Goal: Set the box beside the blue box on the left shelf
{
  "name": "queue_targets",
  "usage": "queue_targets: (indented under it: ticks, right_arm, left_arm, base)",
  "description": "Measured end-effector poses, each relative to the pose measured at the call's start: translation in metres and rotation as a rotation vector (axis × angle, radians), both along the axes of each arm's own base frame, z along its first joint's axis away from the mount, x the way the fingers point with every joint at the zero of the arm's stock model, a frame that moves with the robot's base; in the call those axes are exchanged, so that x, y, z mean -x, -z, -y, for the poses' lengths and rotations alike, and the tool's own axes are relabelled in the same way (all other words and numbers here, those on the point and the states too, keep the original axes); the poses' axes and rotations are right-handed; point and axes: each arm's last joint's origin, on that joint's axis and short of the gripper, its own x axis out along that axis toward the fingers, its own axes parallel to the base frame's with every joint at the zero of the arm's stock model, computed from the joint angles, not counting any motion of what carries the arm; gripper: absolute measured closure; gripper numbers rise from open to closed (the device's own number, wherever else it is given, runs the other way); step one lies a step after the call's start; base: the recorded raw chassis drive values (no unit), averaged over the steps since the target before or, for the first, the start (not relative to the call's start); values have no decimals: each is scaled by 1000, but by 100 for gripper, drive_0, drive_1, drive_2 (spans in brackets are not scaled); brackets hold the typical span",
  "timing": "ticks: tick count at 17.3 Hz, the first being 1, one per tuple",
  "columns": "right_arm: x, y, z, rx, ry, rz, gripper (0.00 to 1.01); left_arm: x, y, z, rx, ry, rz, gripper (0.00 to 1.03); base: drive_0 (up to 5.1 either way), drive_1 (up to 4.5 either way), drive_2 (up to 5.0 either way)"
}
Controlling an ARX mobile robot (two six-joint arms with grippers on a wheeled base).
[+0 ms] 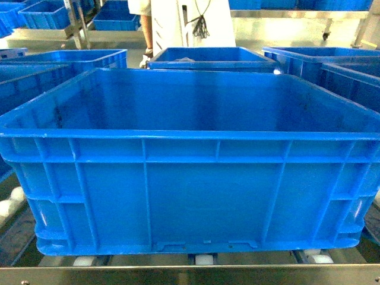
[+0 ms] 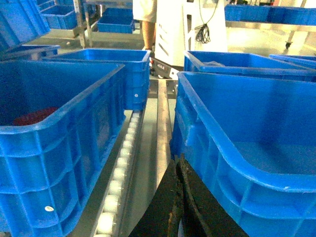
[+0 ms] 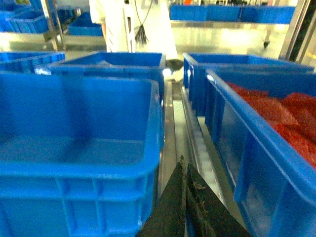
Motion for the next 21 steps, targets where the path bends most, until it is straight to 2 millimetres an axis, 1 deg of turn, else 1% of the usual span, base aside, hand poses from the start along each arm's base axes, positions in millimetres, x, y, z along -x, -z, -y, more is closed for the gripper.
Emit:
queue_targets:
  ticks: [2, 3, 5, 8, 12, 19, 21]
  right_arm:
    - [11, 7, 7, 0, 32, -36, 100]
    - [15, 4, 7, 0, 26, -18, 100]
    - [22, -1, 7, -1, 23, 8, 100]
    - [34, 3, 6, 0, 17, -10, 100]
    - [46, -1, 6, -1, 17, 3, 100]
    - [62, -6, 6, 0, 16, 21, 100]
    - [63, -6, 6, -1, 17, 20, 100]
  left_arm:
    - [8, 1, -5, 0, 8, -7, 101]
    - [13, 3, -11, 0, 10, -17, 101]
    - [20, 1, -13, 0, -9, -5, 101]
    - [29, 0, -12, 0, 6, -5, 101]
    - [41, -5, -12, 0, 5, 13, 101]
    - [55, -8, -12, 0, 5, 22, 101]
    - [56, -8, -12, 0, 5, 22, 101]
  base:
    - [0, 0, 0]
    - [0, 0, 0]
    - [0, 0, 0]
    - [0, 0, 0]
    - [0, 0, 0]
    - [0, 0, 0]
    - [0, 0, 0]
